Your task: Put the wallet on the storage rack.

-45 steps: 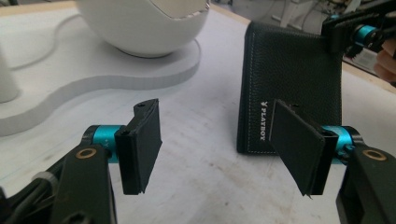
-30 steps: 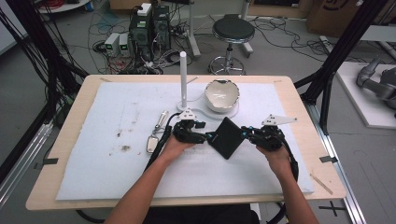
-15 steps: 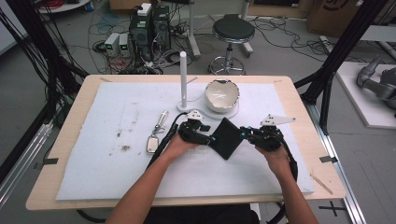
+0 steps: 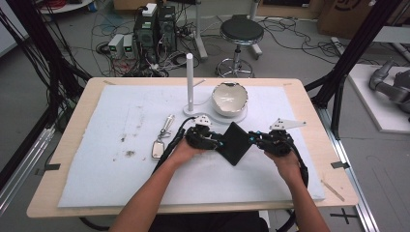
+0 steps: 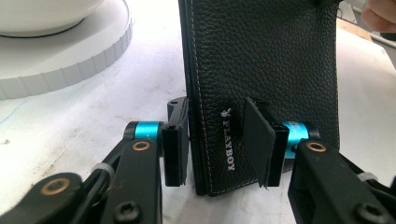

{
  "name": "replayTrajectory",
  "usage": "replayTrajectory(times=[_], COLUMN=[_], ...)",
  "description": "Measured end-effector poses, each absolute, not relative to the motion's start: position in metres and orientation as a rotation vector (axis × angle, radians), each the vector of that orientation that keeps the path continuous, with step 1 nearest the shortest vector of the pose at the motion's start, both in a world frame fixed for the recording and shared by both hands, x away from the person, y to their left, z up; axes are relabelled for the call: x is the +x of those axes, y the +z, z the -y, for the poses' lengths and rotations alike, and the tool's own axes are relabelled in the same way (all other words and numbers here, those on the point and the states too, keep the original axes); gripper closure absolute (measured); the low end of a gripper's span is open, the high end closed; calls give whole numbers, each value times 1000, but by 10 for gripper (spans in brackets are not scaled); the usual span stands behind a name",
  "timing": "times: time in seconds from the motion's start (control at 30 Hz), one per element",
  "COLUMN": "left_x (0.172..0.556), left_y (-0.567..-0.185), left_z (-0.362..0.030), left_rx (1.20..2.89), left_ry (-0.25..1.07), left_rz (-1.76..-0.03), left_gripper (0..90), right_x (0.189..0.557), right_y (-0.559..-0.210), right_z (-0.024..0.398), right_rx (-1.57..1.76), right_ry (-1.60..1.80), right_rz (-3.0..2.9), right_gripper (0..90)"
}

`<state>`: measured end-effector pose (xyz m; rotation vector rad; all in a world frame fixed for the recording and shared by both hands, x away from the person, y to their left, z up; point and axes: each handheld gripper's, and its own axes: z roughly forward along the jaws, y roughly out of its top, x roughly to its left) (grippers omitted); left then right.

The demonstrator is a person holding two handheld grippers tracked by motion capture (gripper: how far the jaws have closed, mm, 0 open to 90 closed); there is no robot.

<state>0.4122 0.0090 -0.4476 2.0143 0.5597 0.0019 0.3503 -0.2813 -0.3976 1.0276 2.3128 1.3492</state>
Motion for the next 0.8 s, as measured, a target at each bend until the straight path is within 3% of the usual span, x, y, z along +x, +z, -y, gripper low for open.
replayTrajectory(times=[0.3,0.8], left_x=[414,411], left_y=[-448,-446], left_z=[-12,-16], left_rx=[1985,1956], left_ry=[-39,-10], left_rz=[-589,-545], left_gripper=[742,791], right_x=[352,355], right_y=[-400,-404], right_z=[285,293], right_rx=[1043,1079], right_ry=[1353,1367], right_rz=[-2321,-2341], right_gripper=[828,804])
